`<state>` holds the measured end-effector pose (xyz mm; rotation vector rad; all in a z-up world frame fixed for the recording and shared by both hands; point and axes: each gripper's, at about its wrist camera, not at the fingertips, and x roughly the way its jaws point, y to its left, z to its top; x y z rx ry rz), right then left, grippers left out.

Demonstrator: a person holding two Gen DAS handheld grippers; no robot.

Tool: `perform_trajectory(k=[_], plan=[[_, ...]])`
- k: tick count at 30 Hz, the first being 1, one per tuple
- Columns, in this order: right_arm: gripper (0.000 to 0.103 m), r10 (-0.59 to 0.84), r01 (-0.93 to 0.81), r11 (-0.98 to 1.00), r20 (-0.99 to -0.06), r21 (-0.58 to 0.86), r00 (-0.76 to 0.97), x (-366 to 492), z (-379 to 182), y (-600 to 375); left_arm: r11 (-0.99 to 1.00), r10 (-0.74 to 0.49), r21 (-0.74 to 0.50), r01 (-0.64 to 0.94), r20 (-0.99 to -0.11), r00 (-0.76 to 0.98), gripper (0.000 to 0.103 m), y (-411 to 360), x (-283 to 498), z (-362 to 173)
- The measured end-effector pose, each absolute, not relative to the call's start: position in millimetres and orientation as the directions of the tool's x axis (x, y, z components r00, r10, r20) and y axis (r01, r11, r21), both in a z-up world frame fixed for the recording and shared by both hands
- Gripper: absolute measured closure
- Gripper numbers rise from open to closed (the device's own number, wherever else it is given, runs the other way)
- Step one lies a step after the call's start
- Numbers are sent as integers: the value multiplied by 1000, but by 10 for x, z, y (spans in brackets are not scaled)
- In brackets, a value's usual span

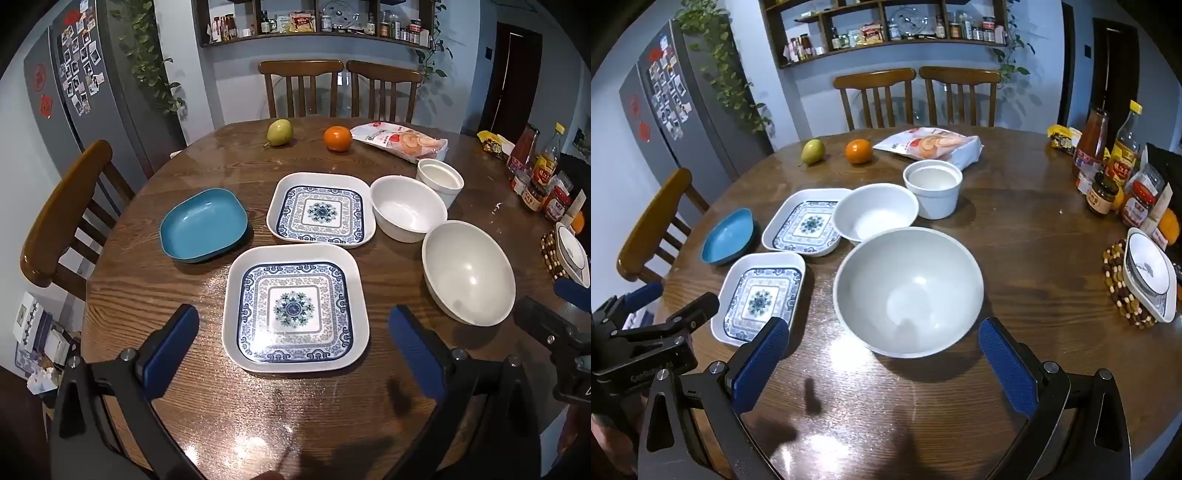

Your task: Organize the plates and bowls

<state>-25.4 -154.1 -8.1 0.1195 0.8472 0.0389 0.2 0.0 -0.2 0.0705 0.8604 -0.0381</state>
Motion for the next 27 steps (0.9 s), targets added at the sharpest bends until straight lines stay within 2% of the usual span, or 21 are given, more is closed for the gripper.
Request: perform_trajectory(k=[27], plan=[[0,50,42,993,-726,108,686,-291,-6,-1300,996,-30,39,84,-721,693,1,218,9,56]])
